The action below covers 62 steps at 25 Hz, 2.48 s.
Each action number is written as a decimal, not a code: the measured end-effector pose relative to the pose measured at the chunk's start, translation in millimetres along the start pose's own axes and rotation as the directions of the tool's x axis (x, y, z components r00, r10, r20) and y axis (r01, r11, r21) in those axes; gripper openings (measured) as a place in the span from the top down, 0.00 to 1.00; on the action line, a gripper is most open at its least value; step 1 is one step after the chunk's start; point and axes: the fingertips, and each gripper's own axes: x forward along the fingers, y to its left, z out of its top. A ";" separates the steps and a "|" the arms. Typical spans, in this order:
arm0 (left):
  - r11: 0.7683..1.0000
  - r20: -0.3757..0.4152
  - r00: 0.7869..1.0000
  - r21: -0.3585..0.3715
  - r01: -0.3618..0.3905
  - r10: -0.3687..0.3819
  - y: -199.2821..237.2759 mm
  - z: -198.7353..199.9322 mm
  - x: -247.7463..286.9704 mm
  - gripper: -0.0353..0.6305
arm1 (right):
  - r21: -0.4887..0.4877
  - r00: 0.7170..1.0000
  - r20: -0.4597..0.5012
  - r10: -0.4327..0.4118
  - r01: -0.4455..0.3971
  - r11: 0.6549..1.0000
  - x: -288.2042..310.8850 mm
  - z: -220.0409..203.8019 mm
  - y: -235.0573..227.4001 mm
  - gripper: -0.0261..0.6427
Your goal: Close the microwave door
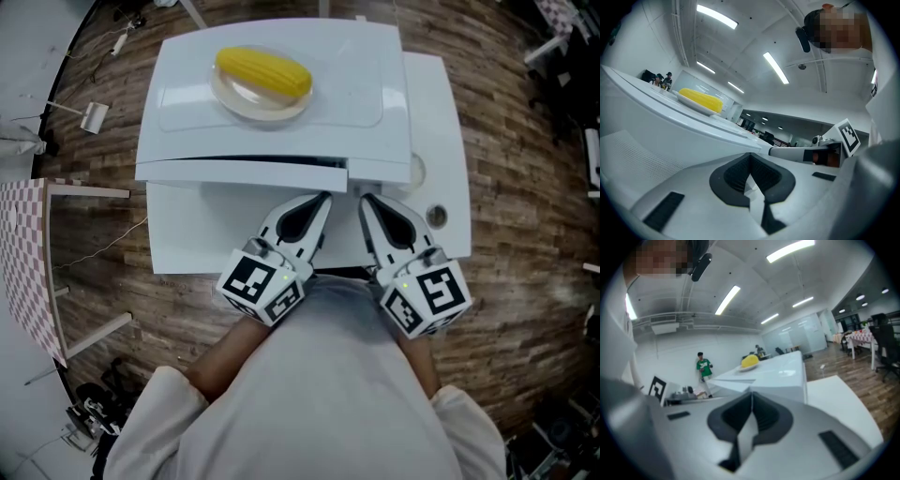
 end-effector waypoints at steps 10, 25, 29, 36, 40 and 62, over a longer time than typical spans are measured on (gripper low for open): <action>1.000 0.005 1.000 0.017 -0.001 0.001 0.5 0.3 2.5 0.92 | -0.009 1.000 0.000 0.014 -0.014 1.000 5.5 1.6 -1.4 0.93; 1.000 0.002 1.000 -0.006 0.025 -0.025 -0.4 -0.4 8.4 0.92 | -0.014 1.000 0.001 0.020 -0.020 1.000 10.1 3.9 -6.1 0.93; 1.000 0.006 1.000 -0.017 0.006 -0.006 6.7 1.5 17.1 0.92 | -0.023 1.000 0.001 0.021 -0.021 1.000 11.4 5.2 -7.7 0.92; 0.999 -0.019 0.999 -0.011 0.034 -0.034 0.5 -2.5 24.9 0.92 | -0.019 1.000 0.015 -0.003 0.004 1.000 5.3 11.5 -14.3 0.93; 0.999 -0.020 0.999 -0.019 0.029 -0.030 0.6 -4.0 25.6 0.92 | -0.002 0.999 0.018 -0.029 0.029 1.000 -1.5 8.3 -19.7 0.93; 0.999 -0.022 0.999 -0.010 0.038 -0.038 -12.9 -3.7 -2.1 0.92 | -0.015 0.999 0.017 -0.052 0.052 0.999 -29.5 -1.7 -7.2 0.93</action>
